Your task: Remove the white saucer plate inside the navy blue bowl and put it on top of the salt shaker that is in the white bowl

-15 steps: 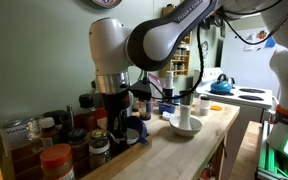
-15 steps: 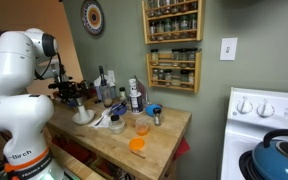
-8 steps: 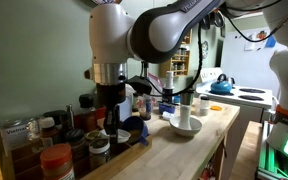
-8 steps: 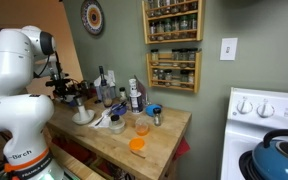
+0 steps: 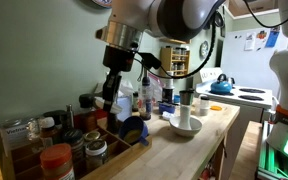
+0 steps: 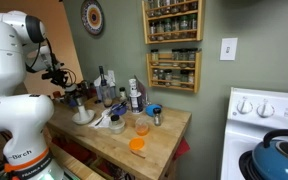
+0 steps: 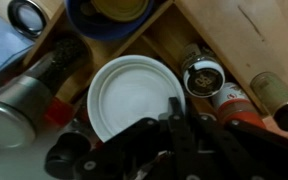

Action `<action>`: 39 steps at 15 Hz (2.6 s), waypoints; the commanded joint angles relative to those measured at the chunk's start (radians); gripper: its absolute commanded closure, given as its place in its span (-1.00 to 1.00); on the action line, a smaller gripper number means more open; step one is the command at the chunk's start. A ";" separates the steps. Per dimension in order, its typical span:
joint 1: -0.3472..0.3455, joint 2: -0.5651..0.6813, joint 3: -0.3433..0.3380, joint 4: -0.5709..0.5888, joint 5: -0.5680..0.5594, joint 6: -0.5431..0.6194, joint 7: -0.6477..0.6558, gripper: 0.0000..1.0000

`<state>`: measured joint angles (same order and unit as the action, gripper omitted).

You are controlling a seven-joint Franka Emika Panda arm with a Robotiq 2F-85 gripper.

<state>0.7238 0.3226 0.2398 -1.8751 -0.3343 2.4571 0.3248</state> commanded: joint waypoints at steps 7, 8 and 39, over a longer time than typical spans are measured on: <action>-0.045 -0.189 -0.009 -0.165 -0.218 -0.004 0.448 0.86; -0.050 -0.199 -0.005 -0.174 -0.250 -0.017 0.501 0.86; -0.274 -0.350 0.135 -0.245 -0.070 -0.401 0.644 0.96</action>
<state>0.4562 -0.0115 0.3303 -2.1769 -0.3870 2.1707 0.9923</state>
